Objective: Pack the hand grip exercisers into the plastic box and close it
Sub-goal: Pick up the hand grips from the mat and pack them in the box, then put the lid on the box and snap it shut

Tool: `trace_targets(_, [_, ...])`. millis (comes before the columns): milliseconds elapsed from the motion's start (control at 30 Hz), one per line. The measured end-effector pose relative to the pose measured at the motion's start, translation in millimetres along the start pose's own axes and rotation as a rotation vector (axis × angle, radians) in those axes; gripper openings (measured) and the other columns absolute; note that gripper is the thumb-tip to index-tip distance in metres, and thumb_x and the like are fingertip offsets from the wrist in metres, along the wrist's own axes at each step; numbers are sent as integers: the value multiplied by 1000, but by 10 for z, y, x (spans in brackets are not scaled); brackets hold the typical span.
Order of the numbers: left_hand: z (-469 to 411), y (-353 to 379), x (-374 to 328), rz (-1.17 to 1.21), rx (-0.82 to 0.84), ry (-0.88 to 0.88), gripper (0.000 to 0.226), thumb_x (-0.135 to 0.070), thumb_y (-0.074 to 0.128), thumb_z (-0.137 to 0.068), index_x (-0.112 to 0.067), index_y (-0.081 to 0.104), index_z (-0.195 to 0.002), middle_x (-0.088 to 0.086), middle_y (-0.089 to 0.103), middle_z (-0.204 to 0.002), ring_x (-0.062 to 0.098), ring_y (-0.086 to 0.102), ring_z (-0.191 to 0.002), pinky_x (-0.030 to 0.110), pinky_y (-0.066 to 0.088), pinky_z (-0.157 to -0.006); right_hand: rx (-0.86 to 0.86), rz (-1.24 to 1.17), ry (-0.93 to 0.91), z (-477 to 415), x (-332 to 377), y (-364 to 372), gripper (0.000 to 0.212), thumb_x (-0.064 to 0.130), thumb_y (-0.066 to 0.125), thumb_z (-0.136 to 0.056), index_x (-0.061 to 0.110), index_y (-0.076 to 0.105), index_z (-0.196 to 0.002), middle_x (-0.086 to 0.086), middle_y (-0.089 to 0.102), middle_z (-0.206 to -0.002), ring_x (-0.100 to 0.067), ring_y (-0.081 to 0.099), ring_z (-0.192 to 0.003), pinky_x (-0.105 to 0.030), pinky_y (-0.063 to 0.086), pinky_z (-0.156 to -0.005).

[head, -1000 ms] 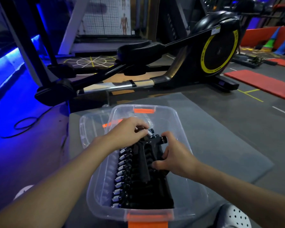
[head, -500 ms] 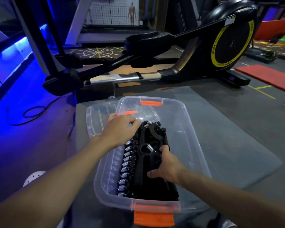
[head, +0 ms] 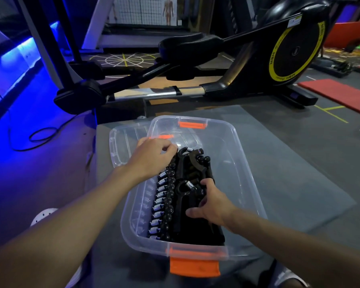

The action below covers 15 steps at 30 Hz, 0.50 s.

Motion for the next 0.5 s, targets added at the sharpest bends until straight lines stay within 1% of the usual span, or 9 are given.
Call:
trace_targets(67, [12,-16,1,-2,0,11,51,-52,35,-87,-17,72,-79,-1,73,-83,16,65,-89,48,36,-107,-17,17,-42,29,88,-58,93,30,85,-71,21,25,-141,7,55,-85,-5,55,-72,-11,39,-57])
trace_targets(167, [47,-49,-60,-16,-16,63,40,-44,40,-87,-21,73,-84,-14,71,-89,5,59,-98,50,35,-107,-121,125,-197,13,297,-311,78,33,77,-79,17,30,-140,3,56,-92,-12,55,-80,-23,44,-73])
trace_targets(233, [54,-51,-93,-68,3,89,37,-40,41,-85,-23,73,-90,-14,67,-99,7,56,-108,48,32,-108,-345,461,-308,-3,390,-618,66,38,66,-85,18,36,-140,-2,57,-115,-22,53,-107,-34,39,-92])
trace_targets(267, [56,-39,-77,-122,33,85,37,-40,41,-84,-23,72,-95,-11,65,-109,11,54,-116,47,30,-109,-466,690,-314,-5,397,-764,62,41,60,-86,21,37,-139,-4,52,-129,-27,45,-122,-39,32,-101])
trace_targets(333, [54,-22,5,-248,87,39,42,-43,39,-82,-26,69,-108,-3,53,-133,17,41,-132,47,24,-113,-504,911,-175,-74,244,-960,65,46,55,-86,25,29,-142,-11,29,-150,-37,23,-140,-50,20,-110])
trace_targets(367, [57,-29,64,-286,92,-8,44,-43,40,-82,-28,65,-115,1,45,-143,20,34,-138,48,21,-114,-452,852,-85,-123,132,-999,70,48,54,-86,27,22,-144,-15,18,-154,-41,20,-141,-53,20,-110])
trace_targets(400, [63,-44,115,-293,81,-65,44,-42,42,-85,-30,61,-123,4,36,-151,22,28,-142,49,21,-115,-390,718,-25,-166,44,-1010,75,48,56,-86,26,16,-146,-18,14,-153,-44,27,-138,-52,27,-108])
trace_targets(467, [66,-58,168,-192,54,-165,44,-35,49,-90,-30,53,-134,6,25,-157,26,25,-145,48,24,-114,-323,473,-36,-244,-18,-1016,81,42,61,-86,22,13,-148,-20,22,-146,-45,50,-117,-47,43,-96])
trace_targets(500, [58,-50,163,-100,48,-191,44,-31,51,-91,-29,51,-135,5,23,-158,25,26,-145,43,26,-113,-314,428,-71,-254,-4,-1023,83,41,64,-86,22,13,-149,-19,27,-142,-44,55,-109,-45,46,-92])
Point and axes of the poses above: each hand's wrist, its own z-axis away from the middle knuckle, its own y-axis out of the palm, x = y × z, the point moved 6 cm from there along -z, towards the middle knuckle
